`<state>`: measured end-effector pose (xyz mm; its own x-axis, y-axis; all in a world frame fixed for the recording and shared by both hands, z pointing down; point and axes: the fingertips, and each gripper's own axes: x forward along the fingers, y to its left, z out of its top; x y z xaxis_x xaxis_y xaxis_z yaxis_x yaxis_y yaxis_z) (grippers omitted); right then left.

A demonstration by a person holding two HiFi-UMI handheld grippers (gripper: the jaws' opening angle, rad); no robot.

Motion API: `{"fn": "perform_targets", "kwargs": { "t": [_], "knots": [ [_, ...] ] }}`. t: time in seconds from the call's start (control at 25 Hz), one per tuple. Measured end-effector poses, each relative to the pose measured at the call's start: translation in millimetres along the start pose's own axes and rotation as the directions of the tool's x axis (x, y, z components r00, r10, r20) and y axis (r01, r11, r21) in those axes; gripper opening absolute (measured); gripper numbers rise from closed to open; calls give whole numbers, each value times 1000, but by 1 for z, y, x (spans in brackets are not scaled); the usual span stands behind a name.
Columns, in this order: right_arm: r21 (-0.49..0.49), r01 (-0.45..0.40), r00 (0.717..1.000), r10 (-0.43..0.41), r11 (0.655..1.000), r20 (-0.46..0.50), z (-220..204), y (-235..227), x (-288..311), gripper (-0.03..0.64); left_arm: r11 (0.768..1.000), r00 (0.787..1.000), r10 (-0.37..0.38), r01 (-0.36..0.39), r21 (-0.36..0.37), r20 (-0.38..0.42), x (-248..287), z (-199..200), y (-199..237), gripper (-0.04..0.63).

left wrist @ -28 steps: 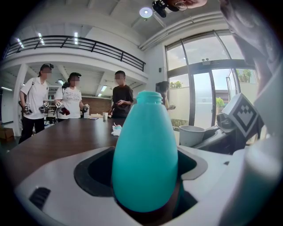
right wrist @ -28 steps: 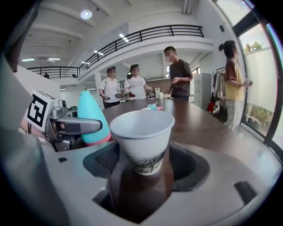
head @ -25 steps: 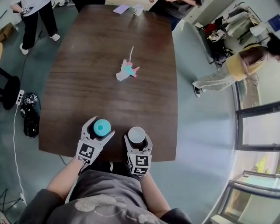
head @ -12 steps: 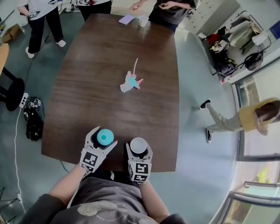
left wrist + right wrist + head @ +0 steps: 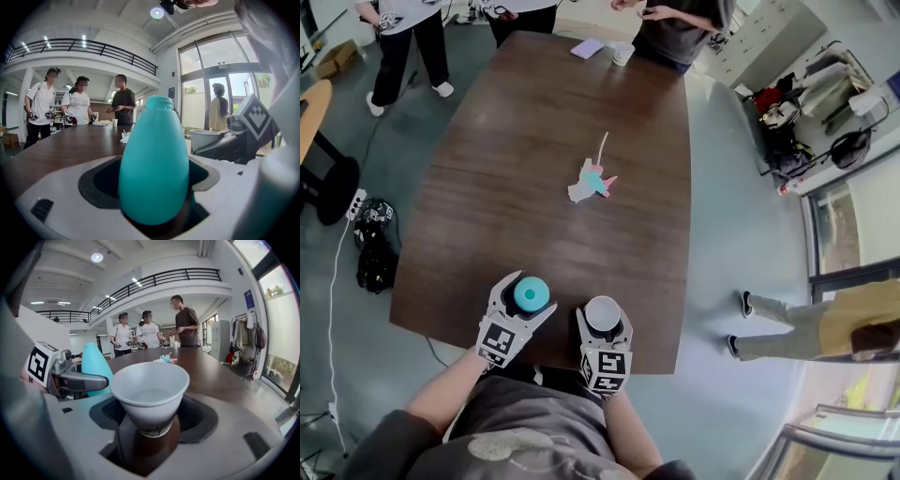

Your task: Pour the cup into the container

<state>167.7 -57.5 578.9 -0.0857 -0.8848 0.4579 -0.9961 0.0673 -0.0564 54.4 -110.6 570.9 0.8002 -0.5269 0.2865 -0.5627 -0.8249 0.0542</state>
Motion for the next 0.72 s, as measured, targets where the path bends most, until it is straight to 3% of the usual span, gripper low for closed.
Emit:
{"fn": "perform_targets", "kwargs": {
  "t": [0.72],
  "knots": [
    [-69, -165, 986, 165, 984, 2, 60, 35, -9, 299, 1000, 1000, 6, -6, 4, 8, 1, 5, -1, 407]
  ]
}}
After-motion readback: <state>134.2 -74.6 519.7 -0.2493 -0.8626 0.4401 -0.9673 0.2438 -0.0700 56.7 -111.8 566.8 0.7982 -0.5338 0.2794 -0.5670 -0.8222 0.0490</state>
